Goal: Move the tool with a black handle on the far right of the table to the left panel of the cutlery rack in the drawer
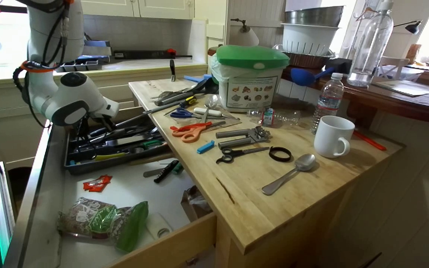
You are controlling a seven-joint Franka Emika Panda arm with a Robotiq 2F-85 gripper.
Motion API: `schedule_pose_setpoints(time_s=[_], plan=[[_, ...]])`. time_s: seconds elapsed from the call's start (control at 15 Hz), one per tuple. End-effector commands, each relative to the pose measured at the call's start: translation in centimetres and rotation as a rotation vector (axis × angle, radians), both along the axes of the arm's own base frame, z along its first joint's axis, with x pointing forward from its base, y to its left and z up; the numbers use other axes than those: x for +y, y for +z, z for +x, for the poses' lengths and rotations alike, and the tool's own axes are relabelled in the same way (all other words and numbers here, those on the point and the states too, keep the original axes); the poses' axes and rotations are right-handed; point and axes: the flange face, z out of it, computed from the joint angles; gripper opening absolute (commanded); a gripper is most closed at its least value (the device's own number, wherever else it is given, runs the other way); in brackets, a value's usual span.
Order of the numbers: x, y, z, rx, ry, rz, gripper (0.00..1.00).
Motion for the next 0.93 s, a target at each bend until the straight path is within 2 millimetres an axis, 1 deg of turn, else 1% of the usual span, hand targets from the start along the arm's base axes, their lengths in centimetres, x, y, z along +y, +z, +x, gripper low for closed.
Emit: schedule_pose_setpoints(time_s=[0.0, 0.13, 0.2, 0.27, 0.33, 0.4, 0.47, 0.53, 0.6, 0.67, 0.73, 0.8, 0.87], plan=[[1.3, -1.1, -0.4, 0.015, 0.038, 0.069, 0.06], [1.8, -1.1, -1.1, 0.019, 0.054, 0.091, 0.06], [1.8, -1.2, -1.3, 0.019, 0.045, 0.083, 0.31], [1.2, -0.8, -1.4, 0.006, 0.014, 0.072, 0.49], [0.4, -0.3, -1.4, -0.018, -0.026, 0.067, 0.56], [-0.7, 0.7, -1.6, -0.071, -0.09, 0.06, 0.62], [-1.6, 1.5, -1.7, -0.106, -0.139, 0.057, 0.71], [-2.6, 2.2, -1.9, -0.148, -0.188, 0.051, 0.78], [-3.5, 2.8, -2.3, -0.159, -0.214, 0.032, 0.87], [-4.1, 3.1, -2.7, -0.143, -0.229, 0.016, 0.93], [-4.4, 3.1, -3.2, -0.084, -0.217, -0.014, 0.99], [-4.7, 3.3, -3.7, -0.053, -0.211, -0.037, 1.0], [-5.2, 3.6, -4.7, 0.006, -0.2, -0.073, 1.0]])
